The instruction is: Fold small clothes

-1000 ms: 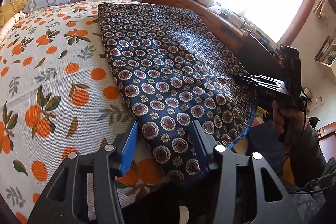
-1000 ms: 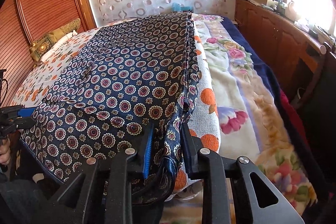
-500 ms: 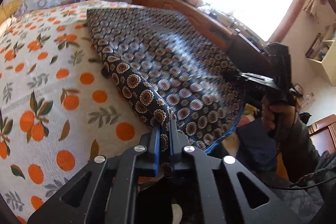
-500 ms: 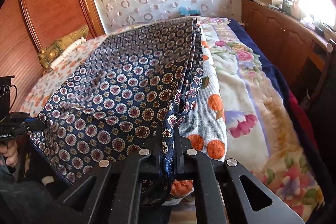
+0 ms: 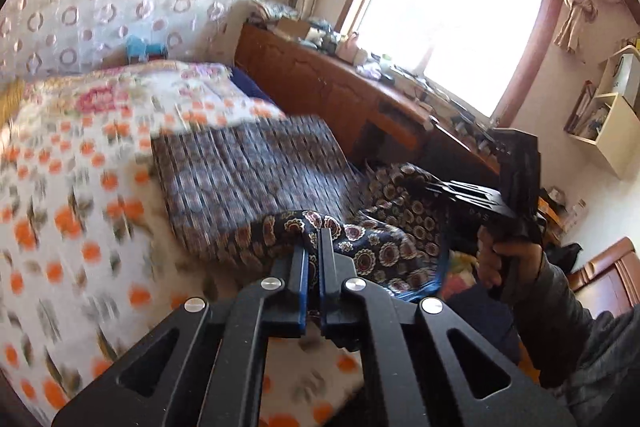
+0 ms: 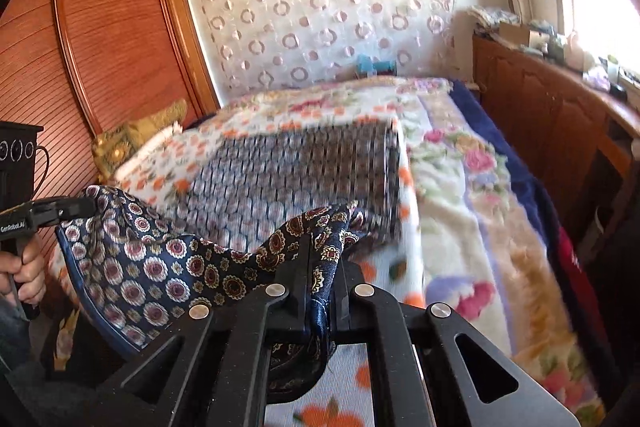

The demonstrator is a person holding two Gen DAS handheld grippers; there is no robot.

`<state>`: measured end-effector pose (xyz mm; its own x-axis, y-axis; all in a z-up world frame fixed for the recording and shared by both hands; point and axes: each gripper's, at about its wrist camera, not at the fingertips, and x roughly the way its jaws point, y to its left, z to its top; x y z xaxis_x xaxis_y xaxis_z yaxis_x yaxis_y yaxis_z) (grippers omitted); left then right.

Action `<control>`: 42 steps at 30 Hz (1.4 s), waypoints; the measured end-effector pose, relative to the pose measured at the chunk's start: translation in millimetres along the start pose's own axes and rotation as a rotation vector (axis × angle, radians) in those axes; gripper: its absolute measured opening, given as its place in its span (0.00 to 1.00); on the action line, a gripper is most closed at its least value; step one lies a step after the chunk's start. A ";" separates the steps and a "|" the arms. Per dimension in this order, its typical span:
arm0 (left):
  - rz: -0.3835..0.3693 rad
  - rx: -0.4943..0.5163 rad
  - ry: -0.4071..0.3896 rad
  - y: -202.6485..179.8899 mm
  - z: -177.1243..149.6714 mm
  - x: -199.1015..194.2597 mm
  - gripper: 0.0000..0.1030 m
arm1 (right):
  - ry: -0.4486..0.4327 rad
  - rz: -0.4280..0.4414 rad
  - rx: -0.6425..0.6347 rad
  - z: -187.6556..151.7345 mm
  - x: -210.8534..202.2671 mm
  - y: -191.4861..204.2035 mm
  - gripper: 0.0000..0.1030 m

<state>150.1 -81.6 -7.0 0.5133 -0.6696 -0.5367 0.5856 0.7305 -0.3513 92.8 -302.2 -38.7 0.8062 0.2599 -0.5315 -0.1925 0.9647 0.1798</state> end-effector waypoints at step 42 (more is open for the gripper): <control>0.246 0.042 0.040 117.5 92.8 84.7 0.68 | 0.020 -0.160 -0.029 104.8 100.2 -38.1 0.59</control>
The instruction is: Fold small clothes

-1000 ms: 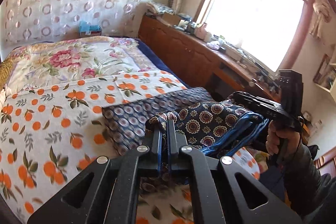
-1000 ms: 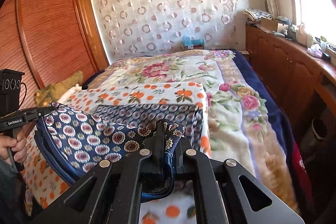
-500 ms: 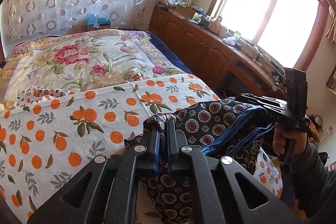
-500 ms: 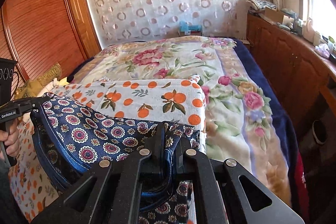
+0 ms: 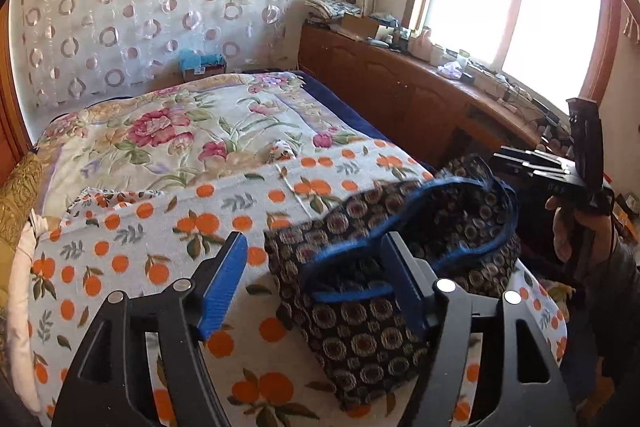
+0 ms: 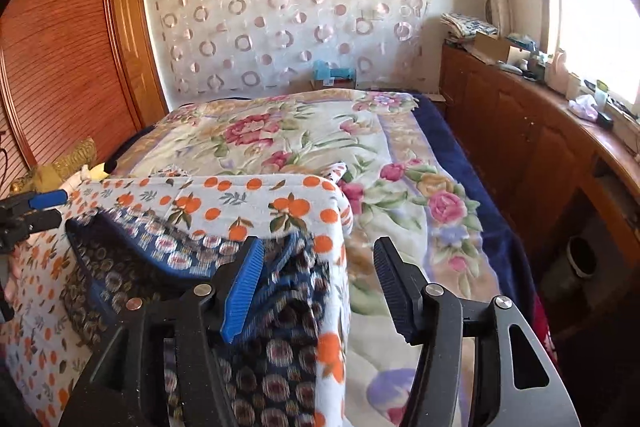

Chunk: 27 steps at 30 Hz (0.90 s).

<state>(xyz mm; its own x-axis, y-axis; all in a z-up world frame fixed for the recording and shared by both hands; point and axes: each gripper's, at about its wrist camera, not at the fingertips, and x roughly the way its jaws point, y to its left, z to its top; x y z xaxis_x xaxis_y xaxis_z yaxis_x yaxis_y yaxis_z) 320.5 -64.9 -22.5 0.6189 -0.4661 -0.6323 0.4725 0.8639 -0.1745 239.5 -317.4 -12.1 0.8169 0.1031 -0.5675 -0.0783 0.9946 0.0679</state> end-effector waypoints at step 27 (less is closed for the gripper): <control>0.090 -0.026 0.141 20.2 30.6 106.5 0.68 | -0.034 -0.007 -0.131 19.7 -10.2 30.1 0.61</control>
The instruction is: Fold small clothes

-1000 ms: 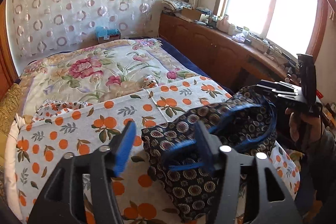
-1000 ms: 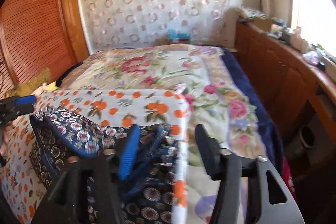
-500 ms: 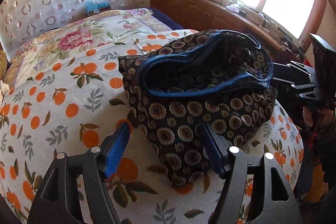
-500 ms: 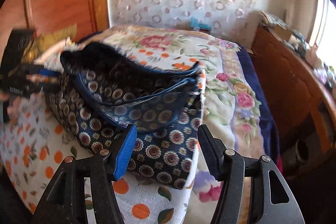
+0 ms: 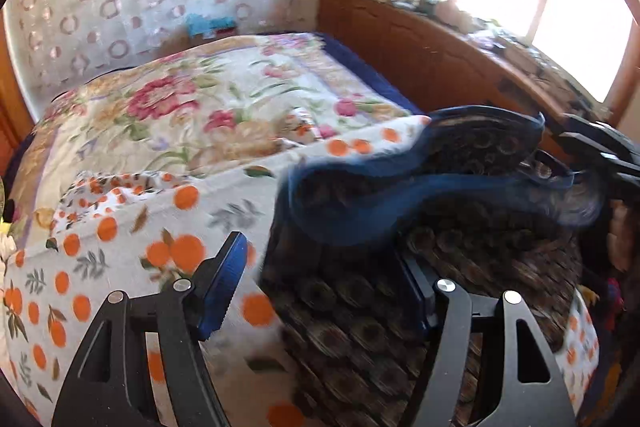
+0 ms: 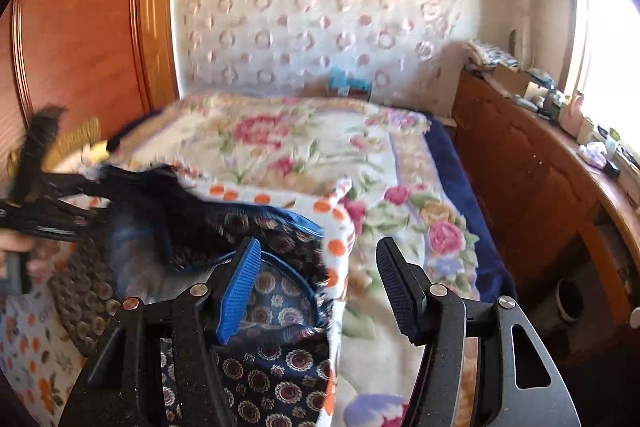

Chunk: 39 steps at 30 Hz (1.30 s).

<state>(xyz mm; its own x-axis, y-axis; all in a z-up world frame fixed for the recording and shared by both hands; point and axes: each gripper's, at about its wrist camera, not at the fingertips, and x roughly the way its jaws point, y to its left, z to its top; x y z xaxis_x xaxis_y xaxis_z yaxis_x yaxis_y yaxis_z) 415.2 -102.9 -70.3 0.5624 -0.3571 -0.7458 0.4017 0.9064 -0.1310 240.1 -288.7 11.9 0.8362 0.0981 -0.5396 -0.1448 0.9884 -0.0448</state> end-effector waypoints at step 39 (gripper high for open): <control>-0.267 -0.173 0.079 -3.8 -54.5 -20.1 0.10 | 0.267 0.132 0.101 -51.8 17.4 0.9 0.61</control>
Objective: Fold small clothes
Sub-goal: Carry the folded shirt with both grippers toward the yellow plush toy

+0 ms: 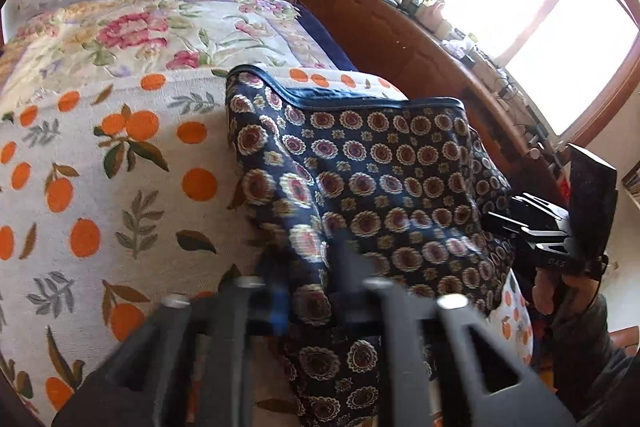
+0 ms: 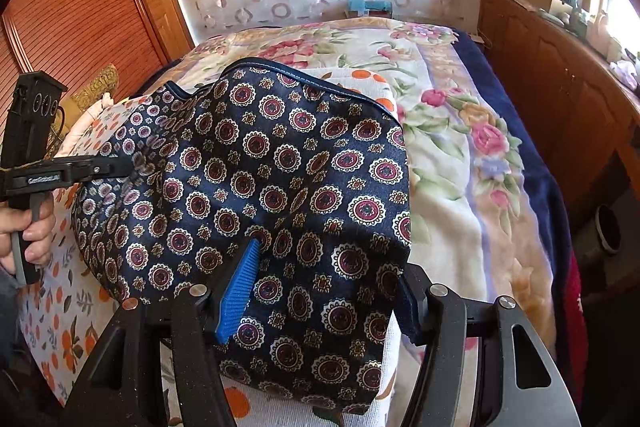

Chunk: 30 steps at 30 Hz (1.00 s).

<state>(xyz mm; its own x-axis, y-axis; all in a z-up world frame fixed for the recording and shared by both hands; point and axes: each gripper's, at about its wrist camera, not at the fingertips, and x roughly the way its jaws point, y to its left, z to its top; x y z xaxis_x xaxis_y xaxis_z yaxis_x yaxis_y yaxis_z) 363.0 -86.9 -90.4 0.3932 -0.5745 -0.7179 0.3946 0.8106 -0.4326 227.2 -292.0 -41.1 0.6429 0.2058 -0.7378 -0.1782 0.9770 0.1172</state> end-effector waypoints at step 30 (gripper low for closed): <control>0.090 0.026 -0.079 14.7 -30.4 -41.9 0.06 | 0.023 0.015 -0.080 19.9 38.5 12.7 0.55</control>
<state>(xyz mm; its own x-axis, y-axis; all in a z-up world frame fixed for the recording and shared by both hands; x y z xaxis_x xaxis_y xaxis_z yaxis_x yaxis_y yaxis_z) 327.1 -47.5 -83.2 0.4922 -0.5073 -0.7074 0.3754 0.8569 -0.3533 264.4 -270.6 -54.8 0.6225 0.2181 -0.7516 -0.2473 0.9660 0.0755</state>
